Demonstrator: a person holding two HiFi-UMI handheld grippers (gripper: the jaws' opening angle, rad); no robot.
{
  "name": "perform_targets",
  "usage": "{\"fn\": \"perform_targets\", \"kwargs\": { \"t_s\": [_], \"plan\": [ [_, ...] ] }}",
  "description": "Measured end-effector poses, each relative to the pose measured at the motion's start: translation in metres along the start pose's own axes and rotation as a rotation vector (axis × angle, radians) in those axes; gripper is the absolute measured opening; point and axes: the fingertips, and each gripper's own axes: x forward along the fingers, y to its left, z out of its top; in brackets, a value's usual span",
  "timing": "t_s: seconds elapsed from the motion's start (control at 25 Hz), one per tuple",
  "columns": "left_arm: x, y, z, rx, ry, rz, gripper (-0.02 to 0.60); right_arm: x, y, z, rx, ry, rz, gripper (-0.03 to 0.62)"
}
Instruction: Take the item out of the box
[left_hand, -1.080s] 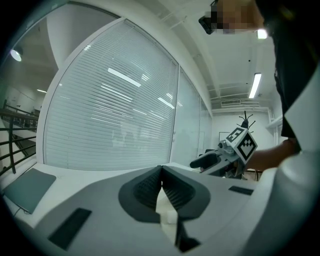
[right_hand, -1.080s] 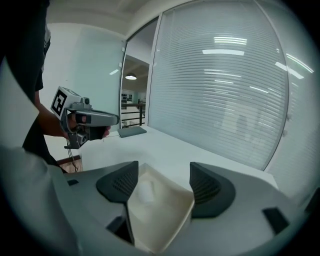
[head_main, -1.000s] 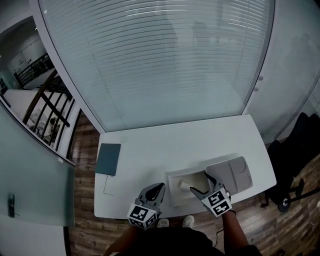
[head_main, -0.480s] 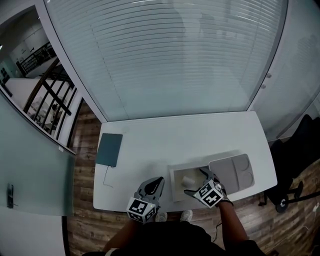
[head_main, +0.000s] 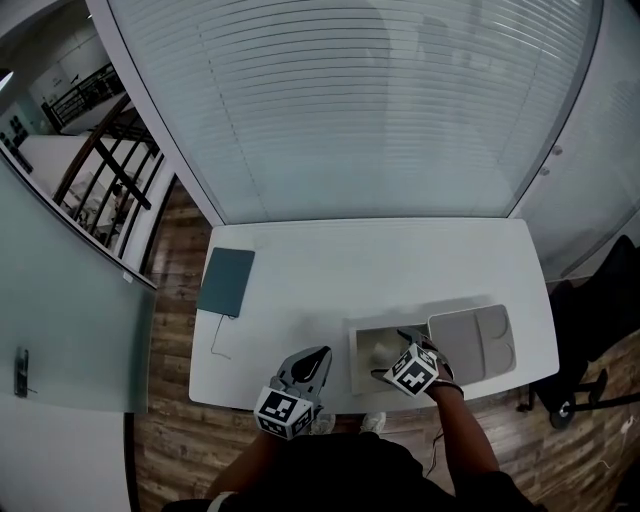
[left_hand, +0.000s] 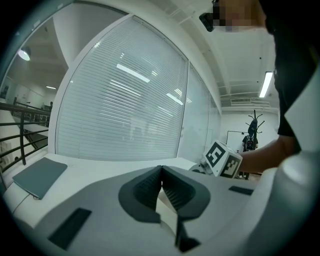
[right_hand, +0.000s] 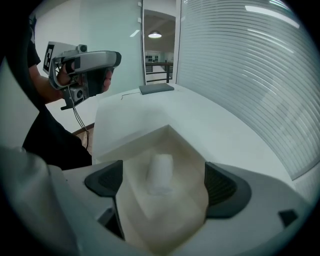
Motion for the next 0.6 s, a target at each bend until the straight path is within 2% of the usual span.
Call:
{"fn": "perform_targets", "kwargs": {
  "t_s": [0.6],
  "plan": [
    [-0.013, 0.007, -0.009, -0.031, 0.005, 0.043, 0.011, 0.028, 0.003, -0.006, -0.001, 0.058, 0.043, 0.511]
  ]
}}
